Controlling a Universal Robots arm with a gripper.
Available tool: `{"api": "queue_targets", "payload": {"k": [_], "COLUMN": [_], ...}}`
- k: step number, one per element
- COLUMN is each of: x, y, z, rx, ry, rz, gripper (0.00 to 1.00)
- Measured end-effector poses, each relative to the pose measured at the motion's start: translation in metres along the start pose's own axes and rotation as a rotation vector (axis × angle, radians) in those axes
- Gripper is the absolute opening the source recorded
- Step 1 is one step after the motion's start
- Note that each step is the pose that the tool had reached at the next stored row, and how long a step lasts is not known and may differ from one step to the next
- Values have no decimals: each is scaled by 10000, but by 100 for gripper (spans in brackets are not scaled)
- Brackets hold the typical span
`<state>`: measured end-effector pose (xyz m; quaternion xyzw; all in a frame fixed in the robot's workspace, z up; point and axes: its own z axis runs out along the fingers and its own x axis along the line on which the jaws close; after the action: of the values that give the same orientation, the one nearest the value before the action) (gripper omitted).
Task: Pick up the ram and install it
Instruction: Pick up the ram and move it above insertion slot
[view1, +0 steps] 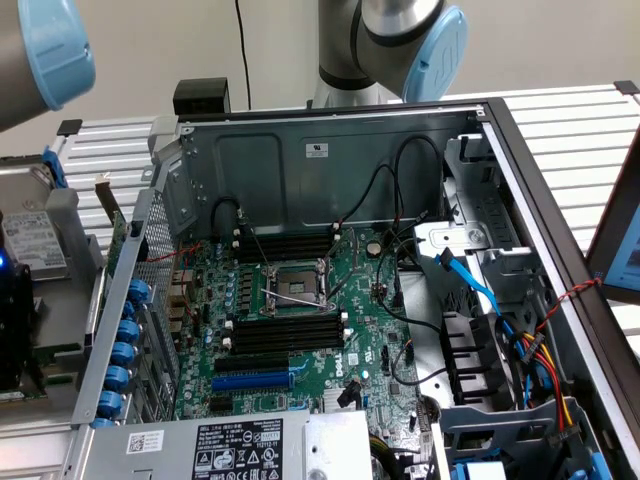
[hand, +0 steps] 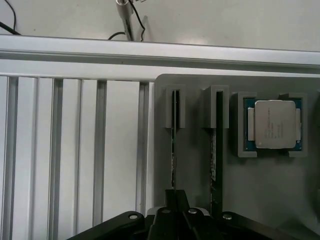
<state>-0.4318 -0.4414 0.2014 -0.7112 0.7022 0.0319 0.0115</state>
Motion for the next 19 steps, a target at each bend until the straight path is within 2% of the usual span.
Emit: {"api": "queue_targets", "payload": {"k": [9,19], "x": [-1,-17], "y": [1,10], "z": [-18,-286], "rx": [2,14], "ry": [-1,0], "rz": [1,-2], "gripper": [12,12]}}
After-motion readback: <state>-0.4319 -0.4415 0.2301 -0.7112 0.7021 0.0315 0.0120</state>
